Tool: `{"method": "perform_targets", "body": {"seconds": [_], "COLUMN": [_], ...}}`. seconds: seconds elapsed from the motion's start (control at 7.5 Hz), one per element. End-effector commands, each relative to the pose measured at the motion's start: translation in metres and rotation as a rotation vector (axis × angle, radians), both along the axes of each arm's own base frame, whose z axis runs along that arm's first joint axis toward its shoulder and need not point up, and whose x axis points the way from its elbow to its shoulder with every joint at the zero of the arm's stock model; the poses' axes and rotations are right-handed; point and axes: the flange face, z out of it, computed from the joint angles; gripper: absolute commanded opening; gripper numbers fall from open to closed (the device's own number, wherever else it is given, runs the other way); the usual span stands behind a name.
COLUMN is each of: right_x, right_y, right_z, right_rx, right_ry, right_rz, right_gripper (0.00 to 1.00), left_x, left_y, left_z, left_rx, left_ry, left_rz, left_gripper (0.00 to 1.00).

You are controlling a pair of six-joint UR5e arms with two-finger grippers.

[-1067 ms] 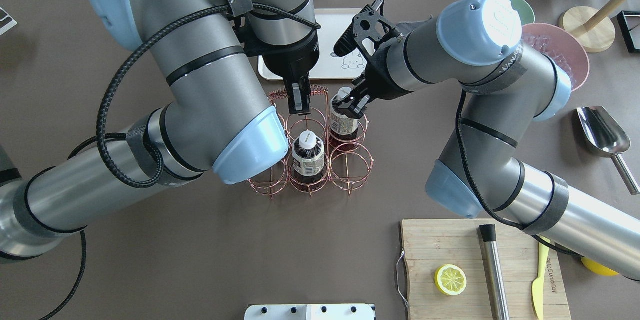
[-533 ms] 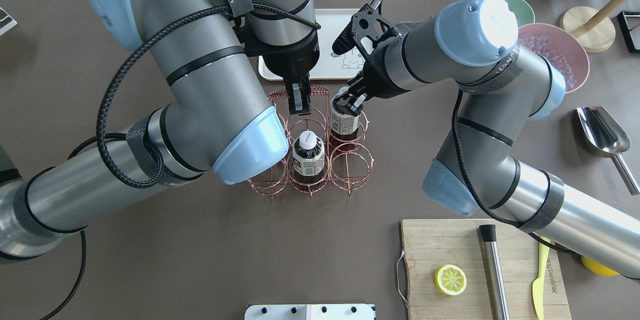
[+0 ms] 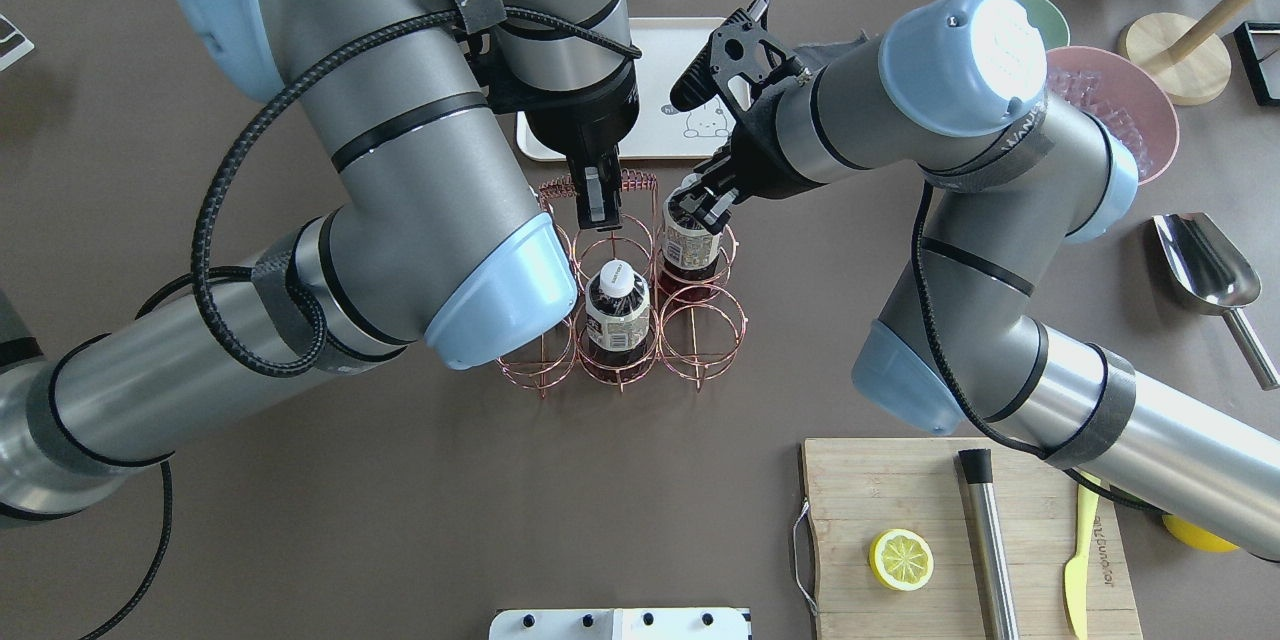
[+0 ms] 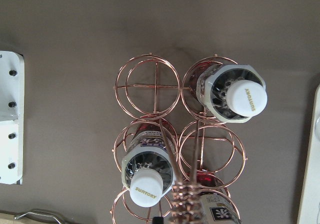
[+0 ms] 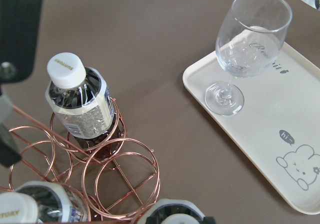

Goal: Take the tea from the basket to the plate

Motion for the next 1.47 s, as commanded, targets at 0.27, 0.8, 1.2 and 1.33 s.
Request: {"method": "perform_targets", "body": {"seconds": [0.27, 0.8, 1.2, 1.33], "right_x": [0.012, 0.024, 0.046, 0.051], "right_y": [0.012, 0.023, 0.010, 0.007], "right_z": [-0.009, -0.020, -0.025, -0.027], "right_rx": [0.020, 0.020, 0.020, 0.017], "right_ry": [-0.024, -0.023, -0.017, -0.024], "right_rz": [-0.018, -0.042, -0.038, -0.041], "right_gripper": [0.00, 0.00, 0.00, 0.00], "left_x": [0.000, 0.000, 0.001, 0.001], "left_y": [0.000, 0.000, 0.000, 0.001], "left_z": [0.000, 0.000, 0.001, 0.001], "left_rx": [-0.001, 0.001, -0.001, 0.000], "left_ry": [-0.001, 0.001, -0.001, 0.000], "left_rz": [0.000, 0.000, 0.001, 0.001], "left_gripper": [0.00, 0.00, 0.00, 0.00]}}
